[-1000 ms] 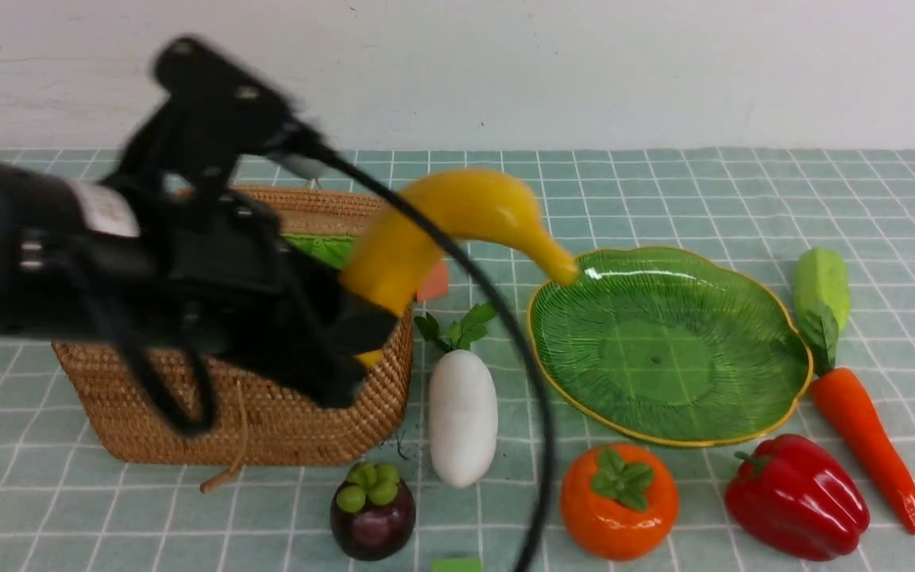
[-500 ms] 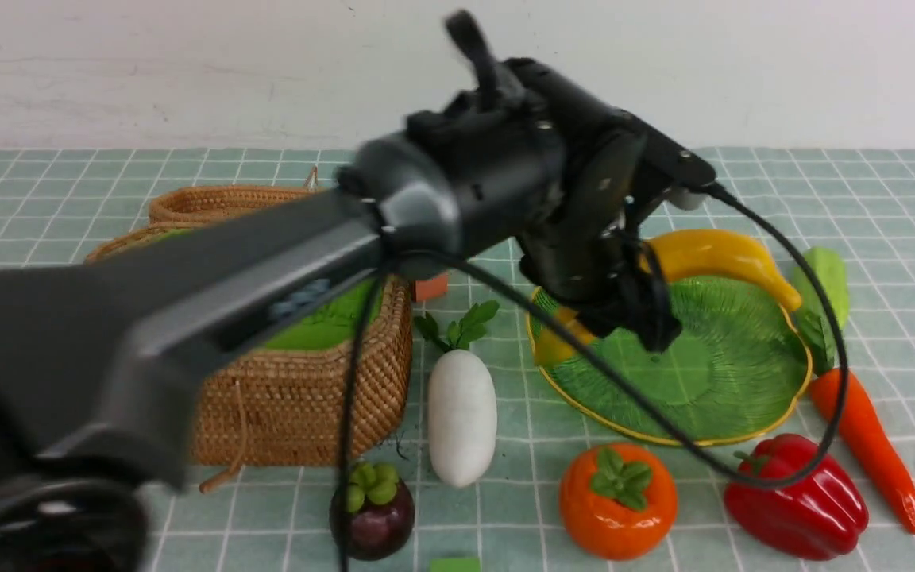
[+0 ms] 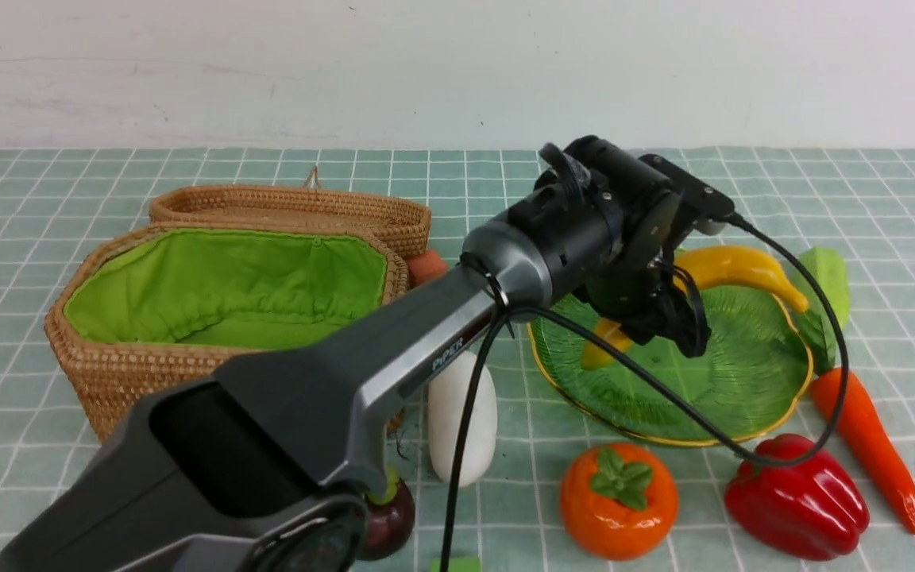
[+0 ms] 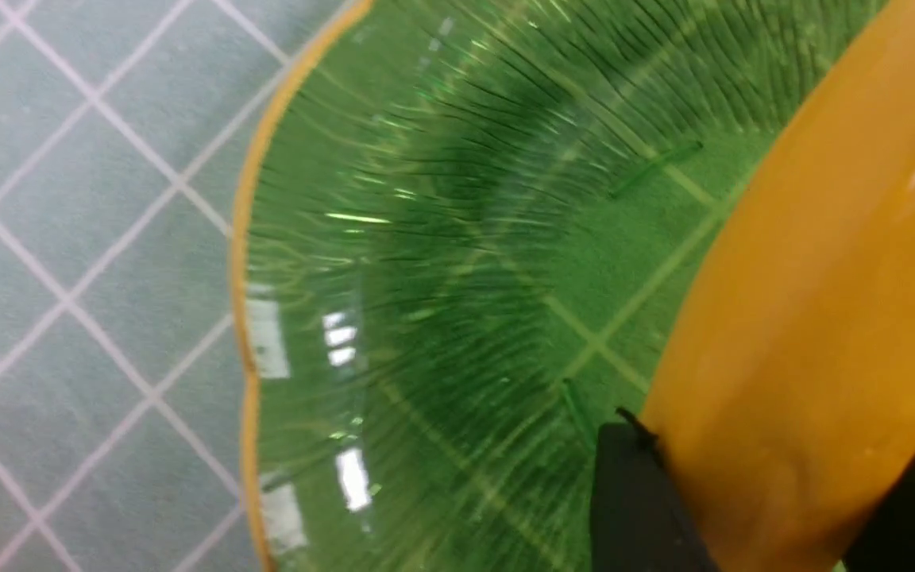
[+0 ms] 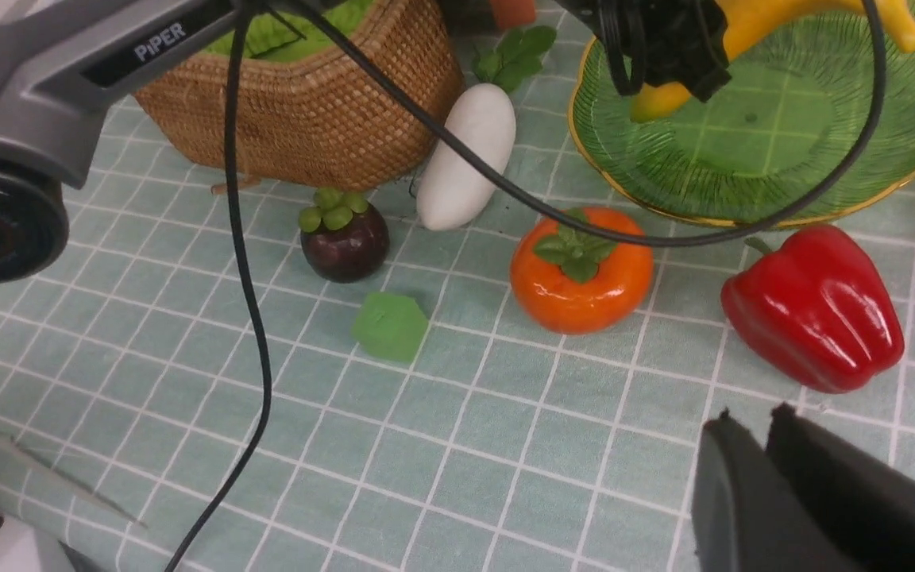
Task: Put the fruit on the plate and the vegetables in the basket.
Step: Use the left arm to grab a banana and put it into the right plate, then grab a mangosteen with your left arm and put it on the plate on the right
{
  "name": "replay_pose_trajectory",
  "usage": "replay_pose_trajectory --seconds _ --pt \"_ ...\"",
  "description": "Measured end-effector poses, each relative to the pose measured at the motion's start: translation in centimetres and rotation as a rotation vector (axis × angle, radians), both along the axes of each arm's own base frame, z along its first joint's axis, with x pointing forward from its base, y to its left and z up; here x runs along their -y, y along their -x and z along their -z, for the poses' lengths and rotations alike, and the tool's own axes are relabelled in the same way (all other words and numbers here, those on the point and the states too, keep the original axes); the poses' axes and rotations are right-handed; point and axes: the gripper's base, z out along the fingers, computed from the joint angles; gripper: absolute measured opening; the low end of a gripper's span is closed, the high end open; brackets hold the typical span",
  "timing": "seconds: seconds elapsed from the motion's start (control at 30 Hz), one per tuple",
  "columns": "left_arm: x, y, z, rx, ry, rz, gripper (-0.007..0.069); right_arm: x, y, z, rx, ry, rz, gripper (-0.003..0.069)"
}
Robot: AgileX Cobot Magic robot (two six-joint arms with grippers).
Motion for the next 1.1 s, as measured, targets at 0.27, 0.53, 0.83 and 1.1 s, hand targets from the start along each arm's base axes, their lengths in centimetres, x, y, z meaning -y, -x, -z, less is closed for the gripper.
replay_pose_trajectory --seconds 0.27,0.53,0.83,1.1 --pt "-0.1 0.1 -0.4 -0.009 0.014 -0.015 0.058 0.2 -0.1 0.1 0.004 0.02 0.012 0.0069" --pt "-4.2 4.1 -9.1 -0.096 -0.005 -0.097 0.0318 0.2 -0.1 0.1 0.004 0.02 0.012 0.0073" --pt "-12.7 13.3 -18.4 -0.131 0.051 -0.148 -0.0013 0.2 0.0 0.1 -0.003 0.029 0.006 0.0082" --pt "-19.3 19.8 -13.0 -0.298 -0.063 -0.305 -0.0013 0.2 0.0 0.1 0.005 0.04 -0.003 0.0087"
